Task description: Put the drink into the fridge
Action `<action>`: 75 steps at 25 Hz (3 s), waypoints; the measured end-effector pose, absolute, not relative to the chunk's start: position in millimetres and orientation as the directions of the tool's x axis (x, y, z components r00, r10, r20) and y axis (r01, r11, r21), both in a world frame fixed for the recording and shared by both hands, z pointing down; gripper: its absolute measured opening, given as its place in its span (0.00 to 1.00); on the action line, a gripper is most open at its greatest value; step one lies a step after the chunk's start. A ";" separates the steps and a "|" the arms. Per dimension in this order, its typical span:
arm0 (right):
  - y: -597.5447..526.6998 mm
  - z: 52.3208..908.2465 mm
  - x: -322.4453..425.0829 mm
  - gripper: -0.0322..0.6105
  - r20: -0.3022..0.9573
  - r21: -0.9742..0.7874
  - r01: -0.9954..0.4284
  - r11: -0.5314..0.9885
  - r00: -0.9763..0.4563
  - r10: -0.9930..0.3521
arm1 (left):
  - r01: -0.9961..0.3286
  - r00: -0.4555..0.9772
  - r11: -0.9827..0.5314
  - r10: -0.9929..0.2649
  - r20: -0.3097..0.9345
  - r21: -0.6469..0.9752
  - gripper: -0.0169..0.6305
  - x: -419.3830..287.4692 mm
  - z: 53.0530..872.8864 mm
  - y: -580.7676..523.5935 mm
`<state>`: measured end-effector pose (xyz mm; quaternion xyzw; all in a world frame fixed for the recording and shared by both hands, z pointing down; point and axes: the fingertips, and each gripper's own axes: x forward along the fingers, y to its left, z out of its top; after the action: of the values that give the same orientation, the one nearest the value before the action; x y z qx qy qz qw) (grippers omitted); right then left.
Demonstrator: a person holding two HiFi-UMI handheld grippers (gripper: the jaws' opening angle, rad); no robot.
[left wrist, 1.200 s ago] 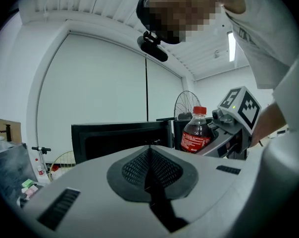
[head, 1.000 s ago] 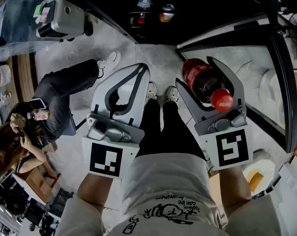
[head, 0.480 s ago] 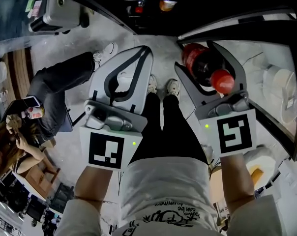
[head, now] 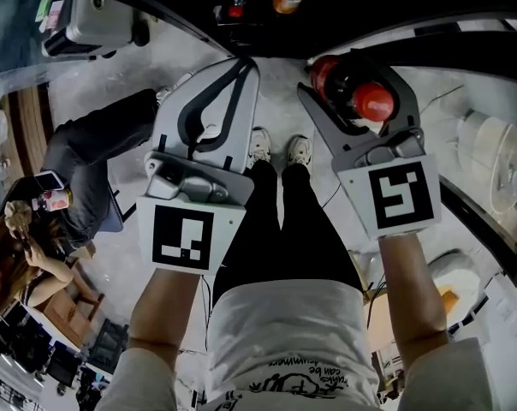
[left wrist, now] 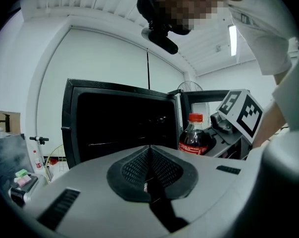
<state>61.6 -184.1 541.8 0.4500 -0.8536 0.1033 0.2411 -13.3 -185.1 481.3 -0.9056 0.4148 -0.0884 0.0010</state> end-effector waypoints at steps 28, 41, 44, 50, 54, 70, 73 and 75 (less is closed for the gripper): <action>-279.4 607.2 61.5 0.54 0.542 0.072 -0.827 0.557 -0.437 -0.718 | -0.801 0.576 -0.595 -0.797 0.183 -0.073 0.06 -16.7 554.4 -265.6; -324.4 629.6 64.0 0.54 0.554 0.069 -0.846 0.529 -0.408 -0.725 | -0.804 0.587 -0.594 -0.793 0.167 0.006 0.06 3.6 564.0 -305.5; -330.0 639.3 64.2 0.54 0.556 0.061 -0.848 0.526 -0.408 -0.724 | -0.807 0.579 -0.590 -0.799 0.163 -0.023 0.06 3.4 565.4 -312.8; -347.7 646.8 71.4 0.54 0.554 0.047 -0.866 0.497 -0.392 -0.735 | -0.807 0.571 -0.587 -0.804 0.168 -0.063 0.06 6.3 568.9 -325.4; -365.8 650.3 76.9 0.54 0.550 0.056 -0.878 0.476 -0.370 -0.748 | -0.806 0.566 -0.585 -0.805 0.177 -0.085 0.06 8.9 573.3 -333.9; -401.5 665.5 82.2 0.54 0.566 0.022 -0.903 0.428 -0.342 -0.750 | -0.808 0.558 -0.584 -0.803 0.211 -0.085 0.06 1.7 587.0 -358.9; -407.5 667.0 82.7 0.54 0.561 0.001 -0.907 0.422 -0.348 -0.751 | -0.809 0.556 -0.582 -0.803 0.213 -0.081 0.06 0.8 588.3 -362.6; -410.9 667.5 83.6 0.54 0.556 -0.013 -0.909 0.416 -0.353 -0.753 | -0.809 0.557 -0.582 -0.803 0.214 -0.080 0.06 0.8 588.6 -364.0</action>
<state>83.6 -410.9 667.5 0.5154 -0.8062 0.1623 0.2409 0.8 -364.0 588.6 -0.8821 0.4569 -0.1140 -0.0138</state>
